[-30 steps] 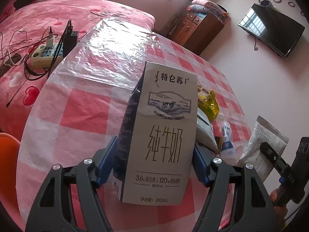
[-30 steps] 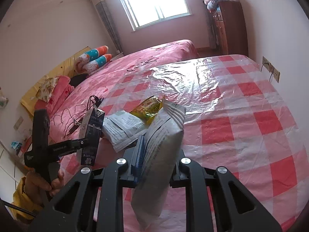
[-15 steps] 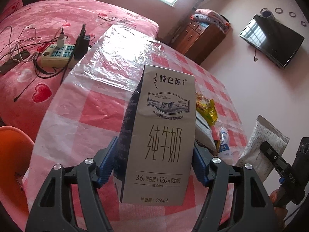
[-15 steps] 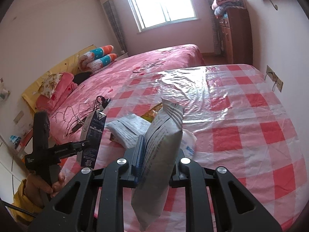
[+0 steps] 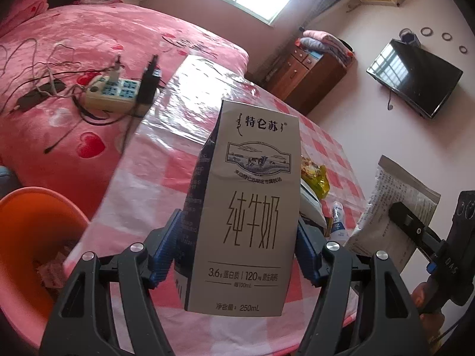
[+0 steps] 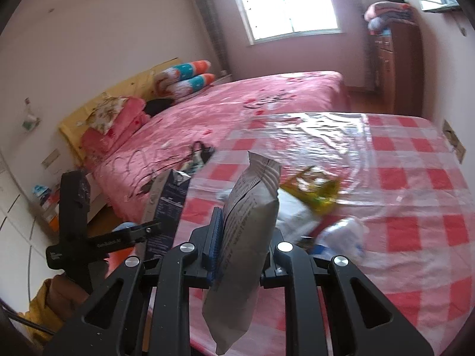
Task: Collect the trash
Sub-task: 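Carry the carton and printed bag toward the orange bucket with both grippers, then open both grippers to drop the carton and bag into the bucket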
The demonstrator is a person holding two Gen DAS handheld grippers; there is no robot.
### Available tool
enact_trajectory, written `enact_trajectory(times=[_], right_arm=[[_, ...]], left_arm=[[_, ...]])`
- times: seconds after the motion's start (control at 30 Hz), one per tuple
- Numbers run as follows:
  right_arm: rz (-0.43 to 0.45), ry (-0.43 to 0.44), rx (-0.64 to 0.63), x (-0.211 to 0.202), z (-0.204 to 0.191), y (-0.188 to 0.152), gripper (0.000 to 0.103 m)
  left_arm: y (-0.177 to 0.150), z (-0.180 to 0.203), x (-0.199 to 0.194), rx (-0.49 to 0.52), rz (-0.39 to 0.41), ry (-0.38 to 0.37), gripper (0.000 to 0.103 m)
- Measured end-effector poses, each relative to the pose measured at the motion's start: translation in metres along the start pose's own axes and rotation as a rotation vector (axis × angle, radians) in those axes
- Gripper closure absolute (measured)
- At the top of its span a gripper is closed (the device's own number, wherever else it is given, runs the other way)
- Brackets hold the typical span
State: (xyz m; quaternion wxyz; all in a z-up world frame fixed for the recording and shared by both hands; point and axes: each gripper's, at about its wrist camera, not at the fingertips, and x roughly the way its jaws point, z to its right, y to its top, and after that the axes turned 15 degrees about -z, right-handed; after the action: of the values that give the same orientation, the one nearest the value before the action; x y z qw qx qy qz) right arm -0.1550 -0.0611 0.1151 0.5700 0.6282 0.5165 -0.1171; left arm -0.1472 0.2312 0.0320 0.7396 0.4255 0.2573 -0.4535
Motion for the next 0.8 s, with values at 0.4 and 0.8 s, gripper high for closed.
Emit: enact_trajectory(times=[0.4, 0.8], right_arm=[[-0.106, 0.233, -0.141, 0.054, -0.09, 0.032, 0.082], [-0.211, 0.38, -0.271, 0.122, -0.184, 0.039, 0.082]], left_arm=[[-0.026, -0.069, -0.054, -0.133, 0.061, 0.146, 0.033], [-0.065, -0.161, -0.077, -0.366, 0.059, 0.274, 0.033]])
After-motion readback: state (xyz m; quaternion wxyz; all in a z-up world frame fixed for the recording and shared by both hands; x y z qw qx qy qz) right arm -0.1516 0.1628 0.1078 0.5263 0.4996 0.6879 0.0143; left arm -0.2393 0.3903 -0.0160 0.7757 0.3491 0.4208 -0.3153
